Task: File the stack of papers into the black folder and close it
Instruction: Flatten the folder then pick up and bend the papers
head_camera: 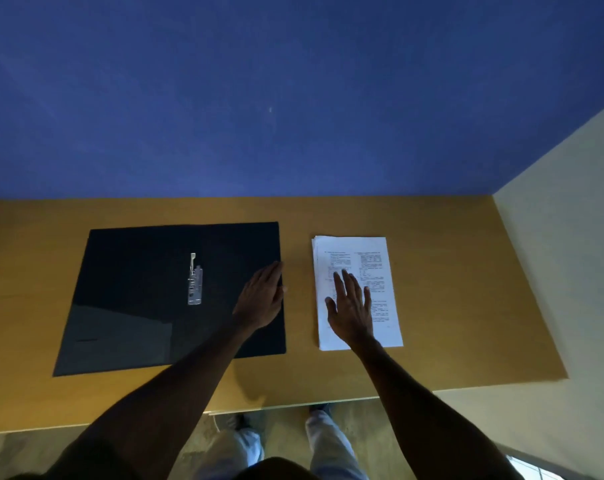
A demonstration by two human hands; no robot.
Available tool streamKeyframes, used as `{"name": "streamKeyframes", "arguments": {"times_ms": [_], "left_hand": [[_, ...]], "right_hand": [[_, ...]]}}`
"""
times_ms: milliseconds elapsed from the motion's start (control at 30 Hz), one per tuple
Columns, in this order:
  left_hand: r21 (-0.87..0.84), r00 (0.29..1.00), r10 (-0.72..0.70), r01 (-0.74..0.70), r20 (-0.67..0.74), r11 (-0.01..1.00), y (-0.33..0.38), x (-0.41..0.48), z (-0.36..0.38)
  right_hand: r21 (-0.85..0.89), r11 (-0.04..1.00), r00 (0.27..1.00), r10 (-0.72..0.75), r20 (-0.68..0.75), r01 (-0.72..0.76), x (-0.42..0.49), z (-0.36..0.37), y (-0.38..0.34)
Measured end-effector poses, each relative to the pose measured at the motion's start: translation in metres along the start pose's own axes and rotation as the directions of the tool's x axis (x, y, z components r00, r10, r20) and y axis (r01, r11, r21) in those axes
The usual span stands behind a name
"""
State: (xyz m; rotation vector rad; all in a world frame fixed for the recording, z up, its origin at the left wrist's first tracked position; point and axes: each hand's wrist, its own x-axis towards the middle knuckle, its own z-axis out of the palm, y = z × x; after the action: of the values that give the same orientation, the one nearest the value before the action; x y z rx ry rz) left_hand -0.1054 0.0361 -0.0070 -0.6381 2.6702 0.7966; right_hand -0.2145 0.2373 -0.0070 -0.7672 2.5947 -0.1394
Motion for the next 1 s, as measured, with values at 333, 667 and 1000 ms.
{"name": "streamKeyframes", "arguments": {"times_ms": [333,667,1000], "left_hand": [[-0.268,0.95,-0.305,0.313,0.071,0.911,0.108,0.02,0.061],[-0.415,0.918,-0.396,0.363,0.007,0.835,0.137,0.015,0.087],[-0.403,0.928,-0.372,0.336,-0.013,0.852,0.141,0.008,0.091]], "right_hand": [[0.32,0.891,0.939,0.344,-0.01,-0.323,0.006,-0.034,0.105],[0.468,0.813,0.937,0.325,0.126,-0.345,0.02,-0.039,0.133],[0.686,0.593,0.883,0.439,0.165,-0.422,0.026,-0.038,0.132]]}}
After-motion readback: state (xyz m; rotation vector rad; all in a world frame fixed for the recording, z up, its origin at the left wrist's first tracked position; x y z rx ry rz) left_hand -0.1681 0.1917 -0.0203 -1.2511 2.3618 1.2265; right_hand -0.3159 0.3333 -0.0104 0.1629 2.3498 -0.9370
